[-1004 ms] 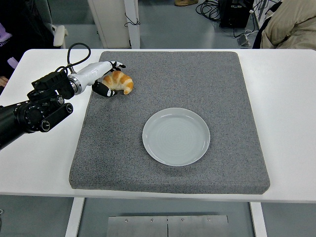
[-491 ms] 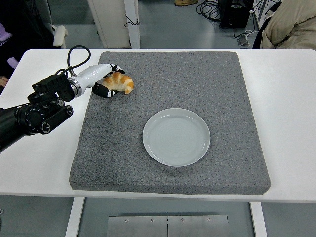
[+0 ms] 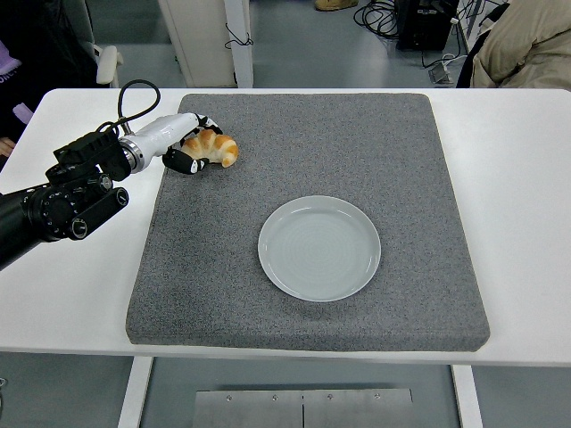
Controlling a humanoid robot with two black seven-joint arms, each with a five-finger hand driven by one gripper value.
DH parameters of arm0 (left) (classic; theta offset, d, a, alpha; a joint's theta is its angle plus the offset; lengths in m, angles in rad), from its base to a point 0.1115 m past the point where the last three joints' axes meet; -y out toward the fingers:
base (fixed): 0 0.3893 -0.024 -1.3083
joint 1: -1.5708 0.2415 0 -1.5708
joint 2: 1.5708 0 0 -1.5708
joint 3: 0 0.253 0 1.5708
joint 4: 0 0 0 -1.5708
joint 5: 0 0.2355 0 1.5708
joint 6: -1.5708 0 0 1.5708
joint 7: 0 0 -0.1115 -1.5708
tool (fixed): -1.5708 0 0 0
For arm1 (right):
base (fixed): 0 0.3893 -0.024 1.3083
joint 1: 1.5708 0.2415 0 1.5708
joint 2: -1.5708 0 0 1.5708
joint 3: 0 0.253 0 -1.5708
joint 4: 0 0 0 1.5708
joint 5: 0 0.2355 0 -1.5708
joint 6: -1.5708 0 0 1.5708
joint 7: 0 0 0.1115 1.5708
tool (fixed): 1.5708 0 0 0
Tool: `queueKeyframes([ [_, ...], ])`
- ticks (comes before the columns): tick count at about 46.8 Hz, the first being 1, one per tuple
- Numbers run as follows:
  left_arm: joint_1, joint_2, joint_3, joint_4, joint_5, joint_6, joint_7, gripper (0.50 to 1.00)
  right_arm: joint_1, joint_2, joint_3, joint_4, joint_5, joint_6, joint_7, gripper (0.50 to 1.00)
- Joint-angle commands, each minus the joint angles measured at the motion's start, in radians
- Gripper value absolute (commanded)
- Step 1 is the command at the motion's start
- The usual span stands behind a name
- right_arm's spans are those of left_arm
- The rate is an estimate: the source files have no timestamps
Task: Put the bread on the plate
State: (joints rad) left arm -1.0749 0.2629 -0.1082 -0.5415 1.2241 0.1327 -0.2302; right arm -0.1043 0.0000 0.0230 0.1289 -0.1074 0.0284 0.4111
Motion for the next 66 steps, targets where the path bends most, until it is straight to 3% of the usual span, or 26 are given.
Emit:
queueKeyframes([
  [1,-0.005,0.003,-0.004,0.000,-0.001,0.001,-0.003,0.500,0.000,0.000,0.000,0.000,0.000,0.001,0.000,1.000],
  [17,-0.102,0.027,-0.005,-0.015,-0.031,-0.012,-0.015,0.500,0.000,0.000,0.000,0.000,0.000,-0.001,0.000,1.000],
  [26,-0.151,0.052,-0.007,-0.032,-0.028,-0.019,-0.060,0.500,0.000,0.000,0.000,0.000,0.000,-0.001,0.000,1.000],
  [38,-0.171,0.093,-0.016,-0.198,-0.024,-0.018,-0.049,0.500,0.000,0.000,0.000,0.000,0.000,-0.001,0.000,1.000],
  [66,-0.192,0.093,-0.011,-0.506,0.075,-0.016,-0.047,0.500,0.000,0.000,0.000,0.000,0.000,-0.001,0.000,1.000],
])
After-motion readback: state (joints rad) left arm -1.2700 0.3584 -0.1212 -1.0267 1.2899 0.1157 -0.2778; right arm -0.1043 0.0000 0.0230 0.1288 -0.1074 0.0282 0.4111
